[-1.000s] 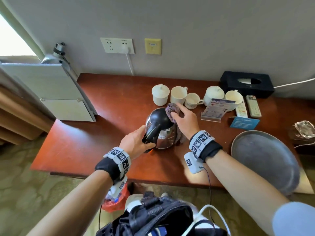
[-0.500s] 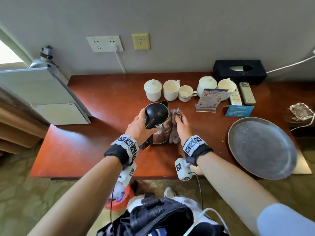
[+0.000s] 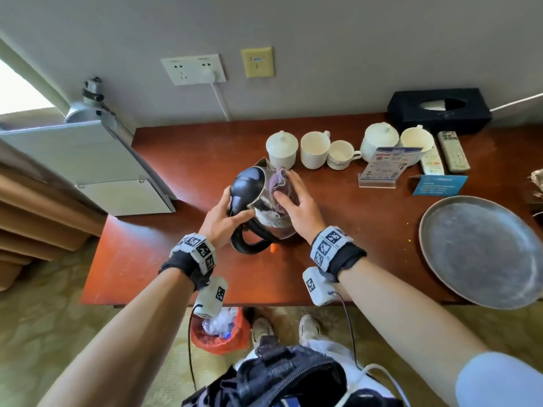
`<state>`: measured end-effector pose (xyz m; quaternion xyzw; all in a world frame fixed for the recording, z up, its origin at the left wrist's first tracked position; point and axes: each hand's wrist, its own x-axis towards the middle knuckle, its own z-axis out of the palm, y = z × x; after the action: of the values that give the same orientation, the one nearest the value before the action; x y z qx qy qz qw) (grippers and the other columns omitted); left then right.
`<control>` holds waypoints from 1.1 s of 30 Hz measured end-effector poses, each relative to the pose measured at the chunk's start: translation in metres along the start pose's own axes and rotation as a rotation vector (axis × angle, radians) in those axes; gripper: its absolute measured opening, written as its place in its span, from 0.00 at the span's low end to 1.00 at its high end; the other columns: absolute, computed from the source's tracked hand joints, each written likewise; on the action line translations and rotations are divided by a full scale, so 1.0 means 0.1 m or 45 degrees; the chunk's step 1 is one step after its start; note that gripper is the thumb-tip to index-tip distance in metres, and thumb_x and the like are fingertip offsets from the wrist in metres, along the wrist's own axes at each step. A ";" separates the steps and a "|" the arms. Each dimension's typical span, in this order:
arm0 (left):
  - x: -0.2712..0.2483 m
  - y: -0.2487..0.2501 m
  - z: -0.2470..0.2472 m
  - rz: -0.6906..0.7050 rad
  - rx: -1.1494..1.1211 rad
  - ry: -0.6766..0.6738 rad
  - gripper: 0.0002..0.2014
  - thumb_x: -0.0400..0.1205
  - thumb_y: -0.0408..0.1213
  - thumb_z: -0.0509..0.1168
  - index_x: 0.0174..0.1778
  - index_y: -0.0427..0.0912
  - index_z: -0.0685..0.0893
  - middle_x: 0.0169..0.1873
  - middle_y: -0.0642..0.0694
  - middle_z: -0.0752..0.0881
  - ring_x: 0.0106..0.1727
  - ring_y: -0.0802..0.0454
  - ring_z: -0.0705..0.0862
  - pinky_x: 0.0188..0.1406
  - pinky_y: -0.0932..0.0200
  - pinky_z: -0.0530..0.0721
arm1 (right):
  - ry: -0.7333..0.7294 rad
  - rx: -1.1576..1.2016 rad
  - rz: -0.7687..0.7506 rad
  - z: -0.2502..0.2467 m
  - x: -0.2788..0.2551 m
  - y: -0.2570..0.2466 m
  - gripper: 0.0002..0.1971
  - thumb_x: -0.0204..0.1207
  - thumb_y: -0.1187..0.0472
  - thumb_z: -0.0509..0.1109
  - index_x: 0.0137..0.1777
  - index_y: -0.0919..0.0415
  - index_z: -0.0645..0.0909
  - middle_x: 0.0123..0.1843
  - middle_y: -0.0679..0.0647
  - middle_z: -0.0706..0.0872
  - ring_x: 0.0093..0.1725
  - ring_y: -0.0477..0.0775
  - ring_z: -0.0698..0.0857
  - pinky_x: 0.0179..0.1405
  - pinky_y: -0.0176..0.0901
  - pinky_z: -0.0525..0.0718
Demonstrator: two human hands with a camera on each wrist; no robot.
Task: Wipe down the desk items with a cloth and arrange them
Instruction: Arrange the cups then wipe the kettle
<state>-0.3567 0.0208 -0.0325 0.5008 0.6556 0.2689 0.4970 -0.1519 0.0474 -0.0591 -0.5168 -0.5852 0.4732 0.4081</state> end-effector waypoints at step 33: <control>0.21 0.47 -0.01 -0.133 0.083 0.011 0.39 0.70 0.53 0.77 0.76 0.50 0.71 0.57 0.42 0.89 0.51 0.38 0.91 0.57 0.37 0.89 | 0.462 0.321 0.277 0.12 -0.11 0.06 0.19 0.76 0.48 0.69 0.66 0.31 0.82 0.75 0.40 0.80 0.75 0.45 0.78 0.79 0.54 0.73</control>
<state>-0.3395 0.0574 -0.0001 0.4808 0.6913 0.2232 0.4910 -0.1610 0.0348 -0.0672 -0.5982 -0.3795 0.4832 0.5145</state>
